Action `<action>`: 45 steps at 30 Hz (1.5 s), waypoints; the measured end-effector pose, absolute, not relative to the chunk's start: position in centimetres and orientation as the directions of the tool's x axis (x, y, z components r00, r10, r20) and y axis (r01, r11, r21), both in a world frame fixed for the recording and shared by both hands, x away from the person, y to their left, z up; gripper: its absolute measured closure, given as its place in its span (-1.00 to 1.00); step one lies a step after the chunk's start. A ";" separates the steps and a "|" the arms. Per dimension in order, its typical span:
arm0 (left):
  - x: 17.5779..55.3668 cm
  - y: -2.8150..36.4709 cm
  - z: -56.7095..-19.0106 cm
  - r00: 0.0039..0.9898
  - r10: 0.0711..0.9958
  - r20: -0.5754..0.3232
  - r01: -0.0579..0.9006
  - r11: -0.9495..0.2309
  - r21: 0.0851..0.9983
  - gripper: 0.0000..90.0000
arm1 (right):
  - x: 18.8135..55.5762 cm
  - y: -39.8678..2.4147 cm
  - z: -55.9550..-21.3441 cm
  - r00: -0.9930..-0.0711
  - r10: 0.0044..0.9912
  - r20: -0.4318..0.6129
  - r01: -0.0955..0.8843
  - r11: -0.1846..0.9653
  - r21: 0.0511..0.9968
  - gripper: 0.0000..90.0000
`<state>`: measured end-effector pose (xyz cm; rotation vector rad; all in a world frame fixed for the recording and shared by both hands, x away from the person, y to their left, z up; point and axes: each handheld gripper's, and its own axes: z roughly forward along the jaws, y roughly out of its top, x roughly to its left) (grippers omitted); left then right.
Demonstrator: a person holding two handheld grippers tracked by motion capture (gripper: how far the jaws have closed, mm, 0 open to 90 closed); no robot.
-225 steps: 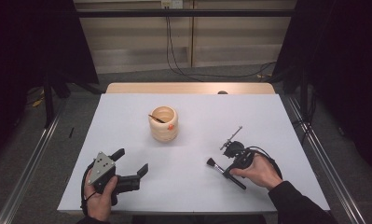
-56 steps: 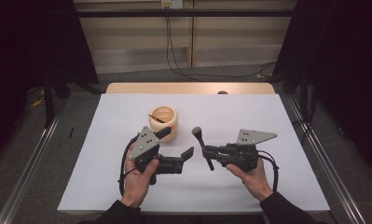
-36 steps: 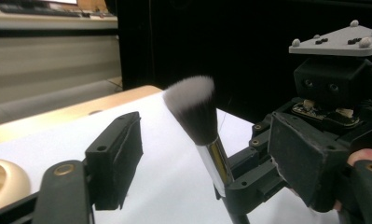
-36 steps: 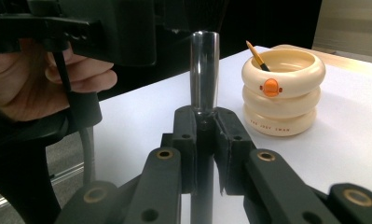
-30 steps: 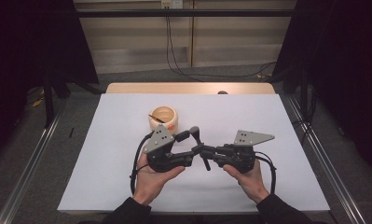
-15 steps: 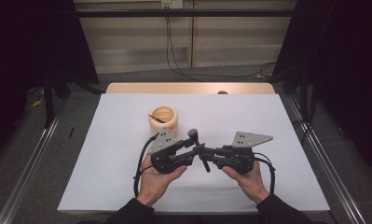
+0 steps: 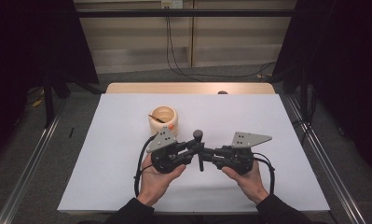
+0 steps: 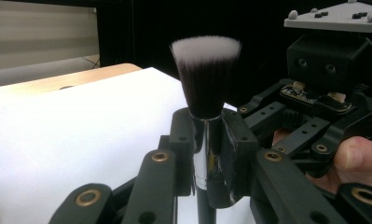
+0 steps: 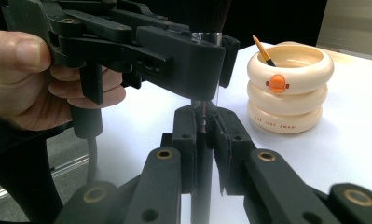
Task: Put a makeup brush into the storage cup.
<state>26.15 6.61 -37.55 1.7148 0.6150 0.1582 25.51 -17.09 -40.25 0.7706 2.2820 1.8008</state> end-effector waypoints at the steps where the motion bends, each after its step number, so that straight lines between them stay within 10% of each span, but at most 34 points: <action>1: 26.1 6.6 -37.5 0.851 0.472 -0.229 0.314 -0.108 0.943 0.71 | 25.5 -17.1 -40.3 -0.862 0.464 0.206 0.307 0.154 0.939 0.78; 12: 26.2 6.7 -37.2 0.860 0.467 -0.204 0.287 -0.111 0.952 0.72 | 25.7 -17.4 -40.1 -0.869 0.445 0.213 0.305 0.144 0.941 0.68; 35: 26.5 7.7 -36.8 0.840 0.509 -0.186 0.274 -0.102 0.956 0.72 | 25.8 -18.3 -40.0 -0.852 0.477 0.215 0.301 0.112 0.947 -0.85; 45: 26.8 8.8 -36.2 0.829 0.529 -0.184 0.272 -0.092 0.958 0.72 | 25.8 -18.5 -40.3 -0.829 0.528 0.181 0.284 0.120 0.951 -0.82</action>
